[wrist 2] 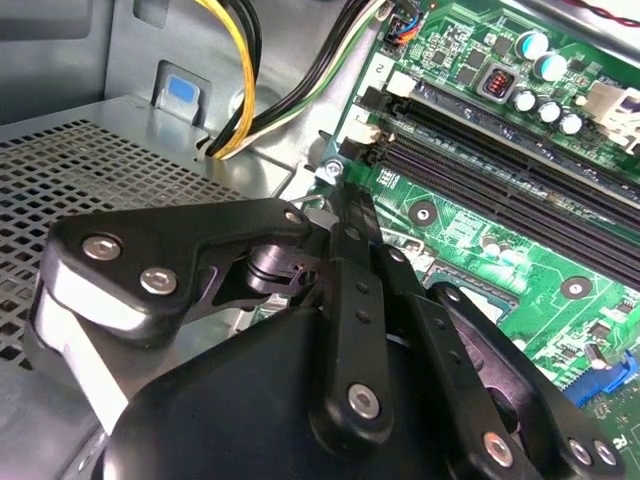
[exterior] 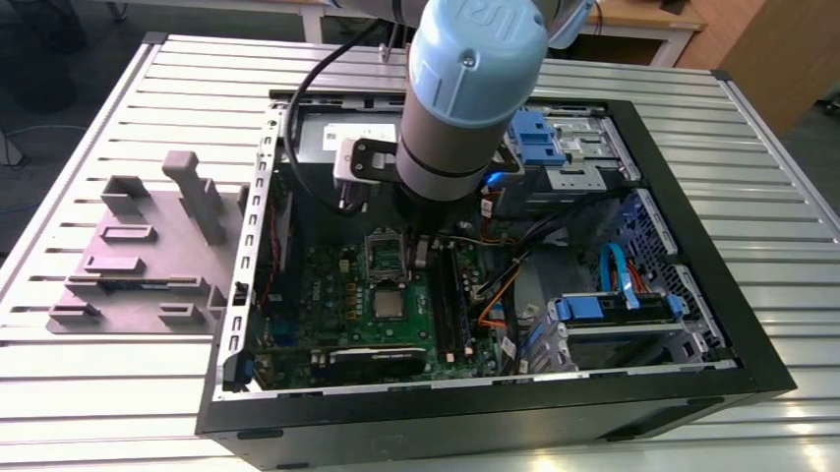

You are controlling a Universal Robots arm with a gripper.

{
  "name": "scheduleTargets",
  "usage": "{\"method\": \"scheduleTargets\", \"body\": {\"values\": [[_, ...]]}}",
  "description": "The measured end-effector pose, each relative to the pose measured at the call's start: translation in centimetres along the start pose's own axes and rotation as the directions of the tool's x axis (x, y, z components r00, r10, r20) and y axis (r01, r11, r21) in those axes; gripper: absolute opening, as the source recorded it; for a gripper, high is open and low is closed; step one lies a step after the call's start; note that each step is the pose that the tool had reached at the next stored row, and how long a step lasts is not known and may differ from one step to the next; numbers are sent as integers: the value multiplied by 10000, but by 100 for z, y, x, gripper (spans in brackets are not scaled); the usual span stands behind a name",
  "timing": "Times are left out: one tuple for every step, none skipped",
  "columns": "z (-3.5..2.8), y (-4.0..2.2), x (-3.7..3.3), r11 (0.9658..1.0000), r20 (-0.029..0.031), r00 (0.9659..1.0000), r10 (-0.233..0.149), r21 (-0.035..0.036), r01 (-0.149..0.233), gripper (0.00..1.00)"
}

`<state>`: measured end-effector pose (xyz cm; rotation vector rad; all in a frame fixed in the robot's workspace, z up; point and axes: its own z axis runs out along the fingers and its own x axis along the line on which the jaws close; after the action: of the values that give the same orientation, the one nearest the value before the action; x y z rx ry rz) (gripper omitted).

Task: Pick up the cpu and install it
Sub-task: 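Close the cpu cover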

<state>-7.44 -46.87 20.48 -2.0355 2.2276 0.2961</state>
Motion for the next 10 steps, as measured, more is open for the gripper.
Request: {"method": "scheduleTargets", "body": {"values": [[-9, 1, -1, 10000, 2, 10000, 1, -1, -1, 11], [-21, 2, -2, 10000, 5, 10000, 1, -1, -1, 11], [-33, 2, -3, 10000, 10, 10000, 1, -1, -1, 11], [-41, 2, -3, 10000, 14, 10000, -1, -1, 1, 11], [-43, 2, -2, 10000, 17, 10000, -1, -2, 1, 11], [-43, 2, -1, 10000, 21, 10000, -1, -2, 1, 11], [-43, 2, -1, 10000, 21, 10000, -1, -2, 1, 11], [-42, 2, -1, 10000, 14, 10000, 0, -1, 0, 11], [-40, 1, 0, 10000, -13, 10000, 0, 0, 0, 11], [-33, 0, 2, 10000, -33, 10000, 0, 3, 0, 11]]}}
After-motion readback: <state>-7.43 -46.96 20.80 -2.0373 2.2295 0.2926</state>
